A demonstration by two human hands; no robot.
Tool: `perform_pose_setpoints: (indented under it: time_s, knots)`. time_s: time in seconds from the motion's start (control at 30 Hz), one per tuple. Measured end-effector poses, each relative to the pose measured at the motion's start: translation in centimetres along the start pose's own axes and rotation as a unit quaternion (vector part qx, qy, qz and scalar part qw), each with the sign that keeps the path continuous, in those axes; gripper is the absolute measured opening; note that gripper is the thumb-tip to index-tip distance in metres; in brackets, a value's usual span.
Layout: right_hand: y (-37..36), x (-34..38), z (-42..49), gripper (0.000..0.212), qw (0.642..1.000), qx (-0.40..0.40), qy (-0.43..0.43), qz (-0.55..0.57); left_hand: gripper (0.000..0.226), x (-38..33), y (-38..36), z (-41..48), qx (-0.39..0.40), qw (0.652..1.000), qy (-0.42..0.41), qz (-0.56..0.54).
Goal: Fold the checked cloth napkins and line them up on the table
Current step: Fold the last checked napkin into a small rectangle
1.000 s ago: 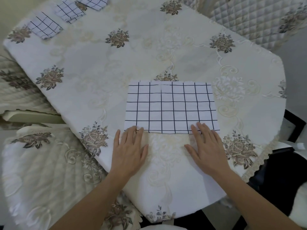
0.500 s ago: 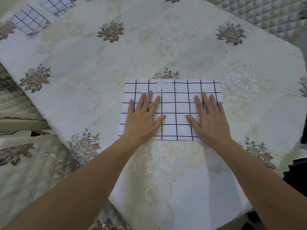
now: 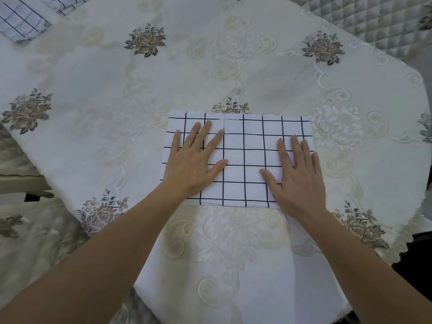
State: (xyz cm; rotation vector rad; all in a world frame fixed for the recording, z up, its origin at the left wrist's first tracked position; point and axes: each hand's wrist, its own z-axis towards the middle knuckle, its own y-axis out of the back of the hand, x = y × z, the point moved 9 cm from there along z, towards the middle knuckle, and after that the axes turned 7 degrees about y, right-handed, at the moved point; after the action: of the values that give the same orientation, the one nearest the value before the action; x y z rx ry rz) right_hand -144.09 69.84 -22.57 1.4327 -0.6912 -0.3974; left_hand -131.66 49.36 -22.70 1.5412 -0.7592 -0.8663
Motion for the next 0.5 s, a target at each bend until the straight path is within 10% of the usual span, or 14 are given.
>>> perform_pose_setpoints:
  time_s: [0.5]
  knots:
    - [-0.8,3.4,1.6,0.081,0.999,0.032,0.041,-0.01,0.069,-0.3,-0.3,-4.8,0.013,0.998,0.05,-0.019]
